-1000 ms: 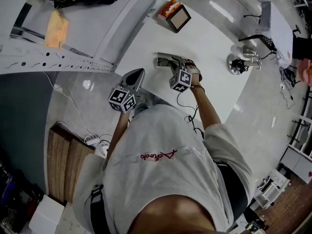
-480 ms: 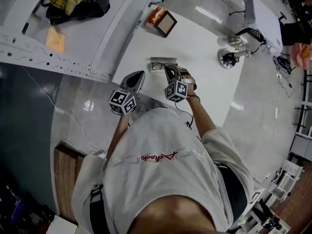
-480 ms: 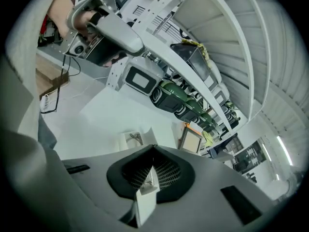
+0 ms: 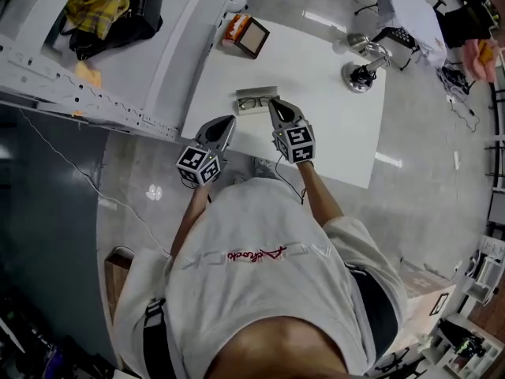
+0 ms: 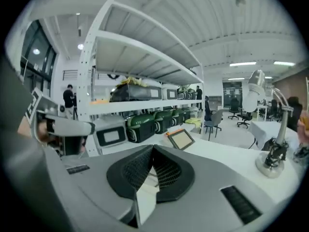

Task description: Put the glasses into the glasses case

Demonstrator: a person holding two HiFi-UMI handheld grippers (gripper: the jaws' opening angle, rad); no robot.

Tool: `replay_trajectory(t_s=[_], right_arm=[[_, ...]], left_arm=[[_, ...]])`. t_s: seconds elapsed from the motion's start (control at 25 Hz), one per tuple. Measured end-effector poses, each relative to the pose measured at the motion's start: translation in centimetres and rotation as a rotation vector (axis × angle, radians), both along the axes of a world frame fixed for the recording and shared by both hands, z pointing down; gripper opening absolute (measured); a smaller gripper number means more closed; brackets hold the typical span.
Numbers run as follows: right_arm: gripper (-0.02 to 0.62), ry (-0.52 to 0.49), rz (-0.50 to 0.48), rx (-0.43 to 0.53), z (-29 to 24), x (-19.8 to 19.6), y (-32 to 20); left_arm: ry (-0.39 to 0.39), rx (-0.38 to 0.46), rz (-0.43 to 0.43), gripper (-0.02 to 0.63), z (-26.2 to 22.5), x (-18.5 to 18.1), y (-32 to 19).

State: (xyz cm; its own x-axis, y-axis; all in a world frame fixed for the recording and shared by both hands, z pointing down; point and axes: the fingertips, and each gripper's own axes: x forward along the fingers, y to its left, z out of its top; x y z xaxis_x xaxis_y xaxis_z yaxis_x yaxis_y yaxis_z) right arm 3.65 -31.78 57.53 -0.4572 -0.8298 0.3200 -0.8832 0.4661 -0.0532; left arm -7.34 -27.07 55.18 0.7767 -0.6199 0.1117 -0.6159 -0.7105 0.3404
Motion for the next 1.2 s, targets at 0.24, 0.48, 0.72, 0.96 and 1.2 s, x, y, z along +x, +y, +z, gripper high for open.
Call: replay_trajectory(t_s=[0.24, 0.48, 0.72, 0.96, 1.2], right_arm=[[0.012, -0.128, 0.013, 0.105, -2.9, -0.7, 4.2], [0.011, -0.056, -0.012, 0.139, -3.1, -1.4, 7.8], [0.011, -0.038, -0.042, 0.164, -4.1, -0.9, 10.8], [0.011, -0.032, -0.069, 0.155, -4.2, 1.0, 15.3], [0.009, -0.034, -0.101, 0.149, -3.7, 2.7, 20.9]], left_arm=[[-0.017, 0.027, 0.079, 0.008, -0.8, 1.7, 2.4], [-0.022, 0.030, 0.102, 0.008, -0.7, 3.0, 4.7], [-0.017, 0.032, 0.089, 0.008, -1.0, 4.8, 7.4], [-0.022, 0.027, 0.062, 0.008, -1.0, 6.9, 11.7], [-0.045, 0.015, 0.041, 0.008, 0.1, 8.6, 17.4]])
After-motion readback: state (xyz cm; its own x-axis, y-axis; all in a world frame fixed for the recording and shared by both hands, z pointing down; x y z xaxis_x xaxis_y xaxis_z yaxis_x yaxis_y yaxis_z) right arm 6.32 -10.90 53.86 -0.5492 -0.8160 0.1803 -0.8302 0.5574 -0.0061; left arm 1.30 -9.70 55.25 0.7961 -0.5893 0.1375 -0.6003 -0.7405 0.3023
